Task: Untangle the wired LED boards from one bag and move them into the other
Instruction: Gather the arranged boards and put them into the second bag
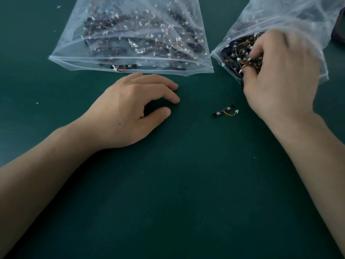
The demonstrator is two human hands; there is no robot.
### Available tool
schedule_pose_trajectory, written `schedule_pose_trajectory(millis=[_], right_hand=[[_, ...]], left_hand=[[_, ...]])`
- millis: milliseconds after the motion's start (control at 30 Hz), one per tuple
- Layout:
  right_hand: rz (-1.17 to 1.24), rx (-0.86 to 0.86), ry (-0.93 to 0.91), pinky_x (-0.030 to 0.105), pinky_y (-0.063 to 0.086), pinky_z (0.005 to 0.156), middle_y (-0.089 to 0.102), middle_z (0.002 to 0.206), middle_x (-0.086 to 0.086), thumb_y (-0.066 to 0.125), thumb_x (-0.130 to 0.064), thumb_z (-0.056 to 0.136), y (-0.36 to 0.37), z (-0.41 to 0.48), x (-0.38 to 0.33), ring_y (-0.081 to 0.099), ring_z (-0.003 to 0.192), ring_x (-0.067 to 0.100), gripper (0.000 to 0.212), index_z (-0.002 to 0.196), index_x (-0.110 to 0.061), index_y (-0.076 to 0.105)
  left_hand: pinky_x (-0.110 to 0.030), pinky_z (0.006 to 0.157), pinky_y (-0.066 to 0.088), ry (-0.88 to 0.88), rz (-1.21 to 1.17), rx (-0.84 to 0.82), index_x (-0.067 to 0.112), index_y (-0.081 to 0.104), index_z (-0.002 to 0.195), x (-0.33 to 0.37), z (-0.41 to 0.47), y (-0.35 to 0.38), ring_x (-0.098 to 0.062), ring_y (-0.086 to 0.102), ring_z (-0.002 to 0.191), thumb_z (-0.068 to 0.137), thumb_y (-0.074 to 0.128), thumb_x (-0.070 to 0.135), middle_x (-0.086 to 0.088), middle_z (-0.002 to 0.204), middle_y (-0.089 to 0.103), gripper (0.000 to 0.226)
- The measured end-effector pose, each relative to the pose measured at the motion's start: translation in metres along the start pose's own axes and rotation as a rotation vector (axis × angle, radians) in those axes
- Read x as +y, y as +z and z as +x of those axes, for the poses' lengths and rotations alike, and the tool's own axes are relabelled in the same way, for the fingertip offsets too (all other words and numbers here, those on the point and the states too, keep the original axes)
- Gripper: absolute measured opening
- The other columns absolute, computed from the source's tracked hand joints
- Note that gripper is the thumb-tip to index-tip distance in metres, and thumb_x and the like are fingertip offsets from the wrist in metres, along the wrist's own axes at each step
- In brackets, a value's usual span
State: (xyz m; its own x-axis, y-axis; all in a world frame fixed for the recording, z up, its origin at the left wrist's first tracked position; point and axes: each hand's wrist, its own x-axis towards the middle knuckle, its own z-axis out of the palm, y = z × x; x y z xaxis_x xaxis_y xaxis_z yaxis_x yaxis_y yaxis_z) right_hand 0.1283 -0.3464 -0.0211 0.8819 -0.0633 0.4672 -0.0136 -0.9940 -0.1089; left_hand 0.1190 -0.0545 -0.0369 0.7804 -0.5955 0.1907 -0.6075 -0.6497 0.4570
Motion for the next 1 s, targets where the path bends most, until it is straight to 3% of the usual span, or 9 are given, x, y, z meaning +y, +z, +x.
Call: schedule_pose_trajectory(millis=[67, 133, 267, 467, 633, 700, 833, 900, 1000], right_hand=[[0.018, -0.049, -0.001, 0.042, 0.045, 0.071, 0.067, 0.097, 0.0, 0.06, -0.012, 0.095, 0.0, 0.0, -0.003, 0.063, 0.092, 0.034, 0.014, 0.102, -0.023, 0.062], [0.055, -0.109, 0.011, 0.047, 0.051, 0.072, 0.069, 0.1, 0.001, 0.054, -0.008, 0.097, 0.0, -0.003, -0.007, 0.064, 0.091, 0.034, 0.019, 0.105, -0.023, 0.061], [0.089, -0.17, 0.039, 0.053, 0.052, 0.089, 0.06, 0.131, 0.013, 0.05, -0.005, 0.098, 0.001, -0.008, -0.012, 0.059, 0.116, 0.037, 0.034, 0.13, -0.014, 0.057], [0.055, -0.172, 0.019, 0.054, 0.045, 0.097, 0.047, 0.139, 0.02, 0.049, 0.004, 0.088, -0.001, -0.01, -0.015, 0.042, 0.131, 0.044, 0.054, 0.138, -0.014, 0.052], [0.184, -0.164, -0.012, 0.043, 0.052, 0.076, 0.059, 0.112, -0.003, 0.052, -0.01, 0.091, -0.003, -0.01, -0.014, 0.06, 0.096, 0.024, 0.023, 0.108, -0.022, 0.062], [0.218, -0.186, -0.052, 0.043, 0.052, 0.083, 0.057, 0.112, -0.006, 0.053, -0.013, 0.097, 0.0, -0.013, -0.015, 0.059, 0.101, 0.022, 0.022, 0.113, -0.021, 0.065], [0.192, -0.161, -0.056, 0.042, 0.044, 0.105, 0.061, 0.134, 0.007, 0.049, -0.022, 0.105, 0.004, -0.012, -0.014, 0.052, 0.128, 0.029, 0.032, 0.132, -0.014, 0.064], [0.213, -0.079, -0.101, 0.04, 0.048, 0.094, 0.063, 0.123, 0.006, 0.05, -0.028, 0.105, 0.0, -0.01, -0.013, 0.056, 0.117, 0.028, 0.028, 0.12, -0.013, 0.068], [0.347, -0.131, -0.287, 0.039, 0.05, 0.066, 0.064, 0.081, -0.004, 0.055, -0.038, 0.101, -0.012, -0.011, -0.008, 0.059, 0.073, 0.019, 0.026, 0.095, -0.018, 0.07]], left_hand=[[-0.032, 0.104, 0.043, 0.005, 0.001, 0.0, 0.031, 0.072, 0.123, -0.001, 0.0, 0.0, -0.019, 0.058, 0.11, 0.098, 0.059, 0.035, 0.019, 0.141, 0.06, 0.029], [-0.033, 0.105, 0.043, 0.008, 0.001, 0.001, 0.031, 0.072, 0.123, -0.001, 0.0, 0.0, -0.019, 0.059, 0.112, 0.098, 0.059, 0.035, 0.019, 0.14, 0.06, 0.029], [-0.032, 0.103, 0.044, 0.01, 0.001, 0.001, 0.03, 0.072, 0.123, -0.001, 0.0, 0.0, -0.02, 0.059, 0.111, 0.098, 0.06, 0.035, 0.018, 0.141, 0.06, 0.029], [-0.033, 0.105, 0.043, 0.007, 0.001, -0.001, 0.03, 0.073, 0.123, 0.0, 0.0, 0.0, -0.022, 0.06, 0.109, 0.098, 0.06, 0.035, 0.018, 0.141, 0.06, 0.029], [-0.032, 0.106, 0.042, -0.001, -0.004, -0.007, 0.03, 0.072, 0.123, 0.0, 0.0, 0.0, -0.02, 0.059, 0.114, 0.098, 0.06, 0.034, 0.018, 0.141, 0.06, 0.028], [-0.034, 0.108, 0.042, -0.002, -0.006, -0.013, 0.03, 0.072, 0.124, 0.0, 0.0, -0.001, -0.021, 0.059, 0.118, 0.099, 0.061, 0.033, 0.018, 0.141, 0.059, 0.027], [-0.039, 0.108, 0.043, -0.003, -0.002, -0.017, 0.029, 0.072, 0.124, 0.001, 0.001, -0.001, -0.023, 0.06, 0.118, 0.098, 0.058, 0.035, 0.017, 0.141, 0.06, 0.03], [-0.039, 0.108, 0.043, 0.001, -0.004, -0.015, 0.029, 0.072, 0.124, 0.001, 0.001, -0.002, -0.023, 0.06, 0.118, 0.099, 0.06, 0.034, 0.016, 0.141, 0.06, 0.029], [-0.035, 0.108, 0.042, 0.007, -0.009, -0.013, 0.03, 0.072, 0.124, 0.0, 0.001, -0.001, -0.022, 0.059, 0.118, 0.101, 0.063, 0.03, 0.017, 0.142, 0.059, 0.025]])
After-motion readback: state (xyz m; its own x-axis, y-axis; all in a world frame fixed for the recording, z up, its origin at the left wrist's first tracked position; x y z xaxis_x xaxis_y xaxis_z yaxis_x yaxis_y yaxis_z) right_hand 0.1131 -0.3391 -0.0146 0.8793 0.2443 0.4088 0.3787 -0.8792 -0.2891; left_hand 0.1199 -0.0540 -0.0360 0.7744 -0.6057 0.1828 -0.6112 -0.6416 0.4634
